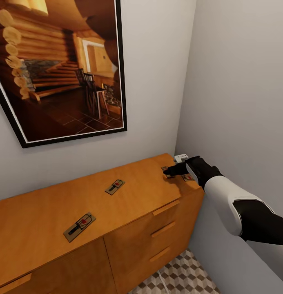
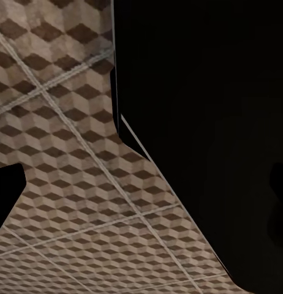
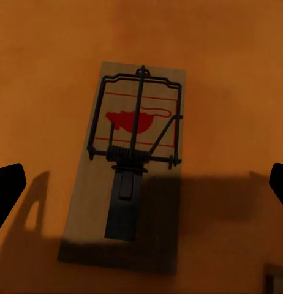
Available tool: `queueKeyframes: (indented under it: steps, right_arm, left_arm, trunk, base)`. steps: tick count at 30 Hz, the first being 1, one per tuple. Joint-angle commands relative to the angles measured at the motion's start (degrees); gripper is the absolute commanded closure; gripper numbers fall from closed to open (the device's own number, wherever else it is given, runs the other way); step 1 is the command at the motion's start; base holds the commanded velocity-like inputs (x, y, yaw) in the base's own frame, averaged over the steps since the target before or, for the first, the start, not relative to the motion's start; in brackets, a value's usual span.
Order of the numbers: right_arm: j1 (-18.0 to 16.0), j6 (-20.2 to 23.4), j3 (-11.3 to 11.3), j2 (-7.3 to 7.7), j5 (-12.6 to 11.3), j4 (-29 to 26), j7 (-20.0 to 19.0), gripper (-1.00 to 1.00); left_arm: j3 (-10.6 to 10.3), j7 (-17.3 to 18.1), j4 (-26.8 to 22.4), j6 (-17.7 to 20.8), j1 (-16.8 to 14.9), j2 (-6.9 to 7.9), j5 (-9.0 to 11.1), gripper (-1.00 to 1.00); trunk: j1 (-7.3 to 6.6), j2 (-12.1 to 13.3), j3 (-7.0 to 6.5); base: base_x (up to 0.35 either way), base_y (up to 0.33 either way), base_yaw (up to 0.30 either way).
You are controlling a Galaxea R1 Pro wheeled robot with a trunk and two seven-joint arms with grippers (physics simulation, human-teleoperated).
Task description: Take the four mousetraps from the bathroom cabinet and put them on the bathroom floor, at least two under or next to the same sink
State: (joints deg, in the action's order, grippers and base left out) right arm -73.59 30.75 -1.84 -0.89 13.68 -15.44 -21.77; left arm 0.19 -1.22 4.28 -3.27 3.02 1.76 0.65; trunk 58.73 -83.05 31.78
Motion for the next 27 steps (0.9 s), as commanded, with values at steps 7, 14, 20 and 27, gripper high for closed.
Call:
queueKeyframes:
  steps: [7,14,20,27]
  right_arm:
    - [-0.02,0.19,-0.14,0.01,0.56,-0.11,-0.38,-1.00]
    - [-0.01,0.19,-0.16,0.01,0.64,-0.11,-0.32,-1.00]
    - [-0.02,0.19,-0.18,0.01,0.64,-0.11,-0.25,-1.00]
    - [-0.01,0.19,-0.17,-0.03,0.64,-0.11,-0.21,-1.00]
  left_arm:
    - [0.03,-0.10,0.12,-0.34,-0.03,-0.01,0.06,-1.00]
    - [0.03,-0.11,0.12,-0.34,-0.03,-0.01,0.06,-1.00]
    - [0.00,-0.10,0.12,-0.34,-0.03,-0.01,0.06,-1.00]
    - [0.03,-0.10,0.12,-0.34,-0.03,-0.01,0.06,-1.00]
  trunk:
    - [0.00,-0.02,0.04]
    - [0.00,-0.02,0.04]
    - [0.00,-0.02,0.04]
    - [0.00,-0.02,0.04]
  base:
    - [0.000,0.000,0.000]
    - [0.000,0.000,0.000]
    - [0.000,0.000,0.000]
    - [0.000,0.000,0.000]
